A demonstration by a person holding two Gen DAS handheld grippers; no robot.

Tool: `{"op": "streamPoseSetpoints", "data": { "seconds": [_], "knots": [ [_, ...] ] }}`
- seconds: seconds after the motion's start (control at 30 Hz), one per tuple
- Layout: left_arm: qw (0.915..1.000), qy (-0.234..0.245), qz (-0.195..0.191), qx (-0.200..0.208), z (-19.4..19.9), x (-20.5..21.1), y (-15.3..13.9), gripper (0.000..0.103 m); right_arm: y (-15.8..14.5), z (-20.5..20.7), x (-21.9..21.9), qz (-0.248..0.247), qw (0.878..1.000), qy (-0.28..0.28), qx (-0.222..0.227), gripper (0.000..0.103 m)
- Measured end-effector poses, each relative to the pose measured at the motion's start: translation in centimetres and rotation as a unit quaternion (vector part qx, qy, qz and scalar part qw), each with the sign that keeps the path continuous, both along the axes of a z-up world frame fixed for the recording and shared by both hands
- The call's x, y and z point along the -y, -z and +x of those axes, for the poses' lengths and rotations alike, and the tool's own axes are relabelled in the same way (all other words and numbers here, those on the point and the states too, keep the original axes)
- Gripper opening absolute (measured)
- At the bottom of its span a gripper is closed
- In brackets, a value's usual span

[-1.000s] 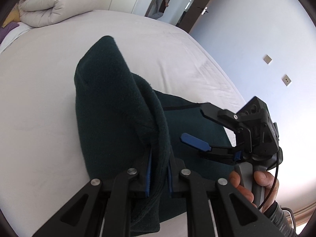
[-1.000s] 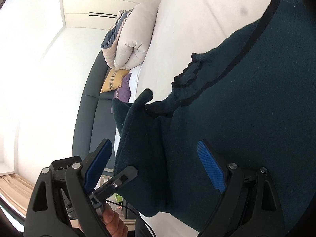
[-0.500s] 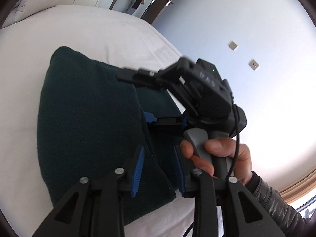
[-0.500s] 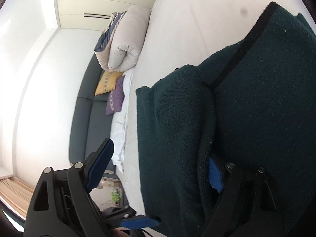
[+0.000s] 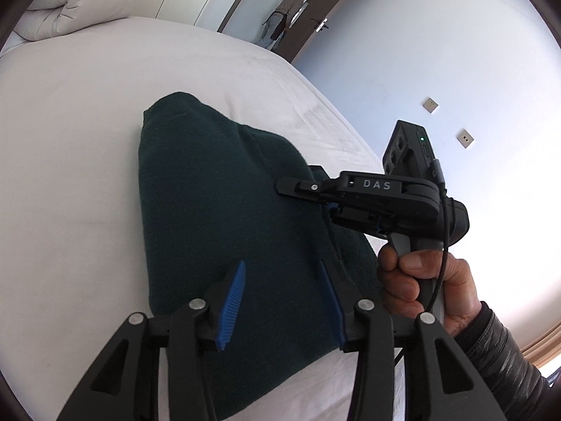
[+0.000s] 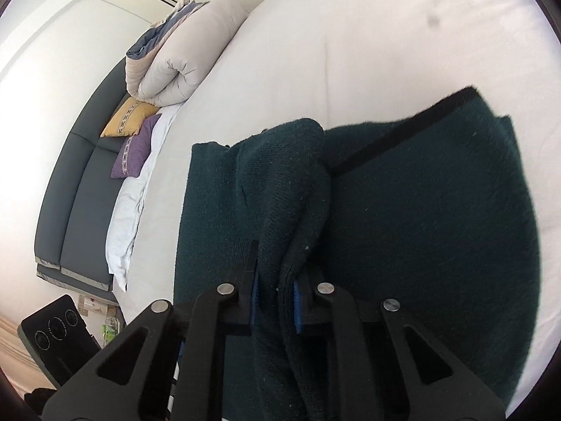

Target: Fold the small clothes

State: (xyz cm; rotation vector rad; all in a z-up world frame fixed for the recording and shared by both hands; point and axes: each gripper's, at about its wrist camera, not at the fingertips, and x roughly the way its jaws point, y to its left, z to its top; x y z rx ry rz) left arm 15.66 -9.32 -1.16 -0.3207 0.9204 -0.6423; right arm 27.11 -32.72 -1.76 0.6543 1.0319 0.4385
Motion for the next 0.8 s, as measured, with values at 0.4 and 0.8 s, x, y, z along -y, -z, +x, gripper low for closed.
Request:
{"op": "streamPoseSetpoints", "data": {
  "seconds": [0.4,0.8],
  "knots": [
    [0.9999,0.014,0.004,0.002,-0.2,1.6,0.3,0.052,-1.7,-0.4,12.4,-0.051,0.997,0.049,-0.02,0.013],
    [0.9998,0.02,0.008,-0.003,0.8,1.9,0.5,0.052,-0.1,-2.4,14.2,-0.013,0.999,0.049,-0.006,0.015]
  ]
}}
